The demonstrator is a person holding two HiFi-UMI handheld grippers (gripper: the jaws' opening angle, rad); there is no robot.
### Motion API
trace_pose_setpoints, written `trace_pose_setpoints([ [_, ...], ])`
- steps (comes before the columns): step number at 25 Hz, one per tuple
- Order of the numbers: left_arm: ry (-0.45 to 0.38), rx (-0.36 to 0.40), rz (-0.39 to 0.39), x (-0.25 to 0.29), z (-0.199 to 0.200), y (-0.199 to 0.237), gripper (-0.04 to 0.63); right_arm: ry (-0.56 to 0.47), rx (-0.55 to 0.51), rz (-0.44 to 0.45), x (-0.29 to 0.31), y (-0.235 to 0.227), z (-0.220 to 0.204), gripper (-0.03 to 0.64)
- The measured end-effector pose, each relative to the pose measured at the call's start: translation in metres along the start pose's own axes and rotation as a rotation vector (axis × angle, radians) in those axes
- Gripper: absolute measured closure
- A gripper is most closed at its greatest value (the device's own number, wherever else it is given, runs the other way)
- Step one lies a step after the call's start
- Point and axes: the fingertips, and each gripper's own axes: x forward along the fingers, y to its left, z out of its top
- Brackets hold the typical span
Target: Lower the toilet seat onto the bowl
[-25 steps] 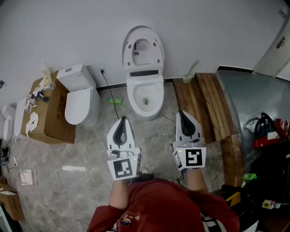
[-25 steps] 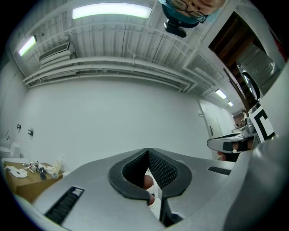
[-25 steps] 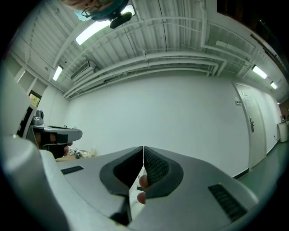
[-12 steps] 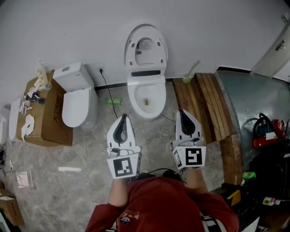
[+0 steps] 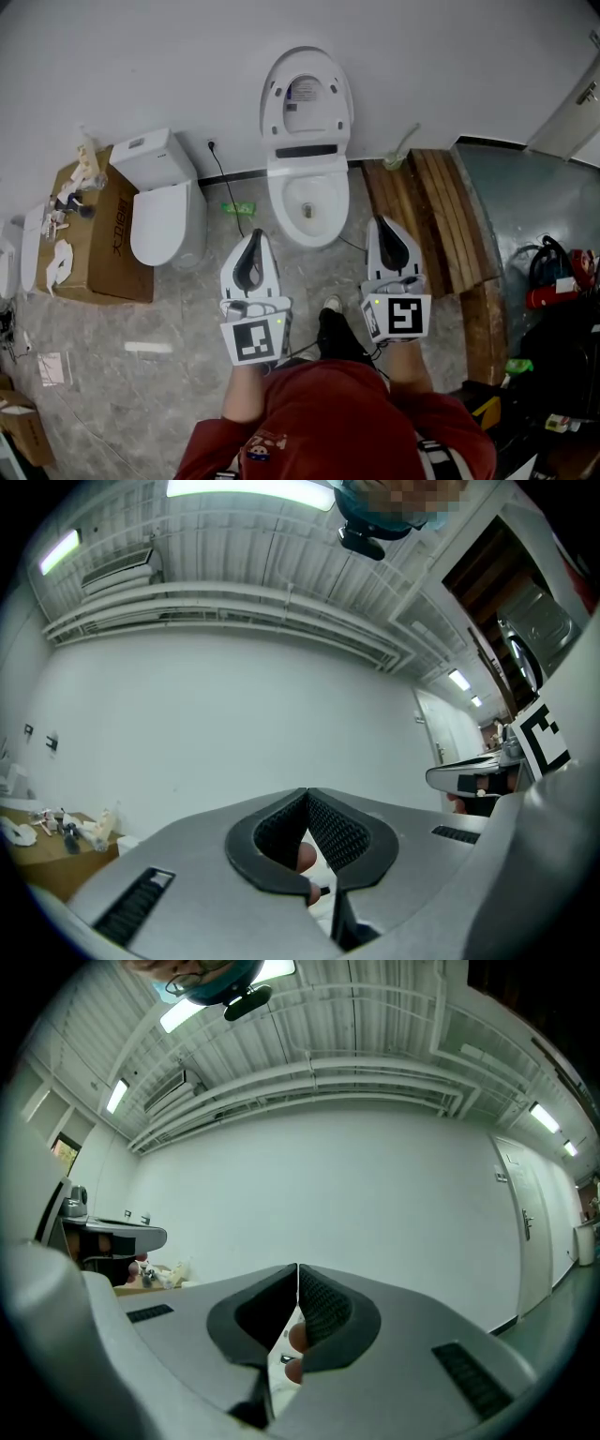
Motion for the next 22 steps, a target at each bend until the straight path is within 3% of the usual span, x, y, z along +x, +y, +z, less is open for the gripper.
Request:
trace_pose_setpoints([
  [22,0.071,0.041,0.000,0.191,-0.035,-0.042,0.583,0.029,0.092,0.020,0.147,-0.119,-0.053,0.600],
])
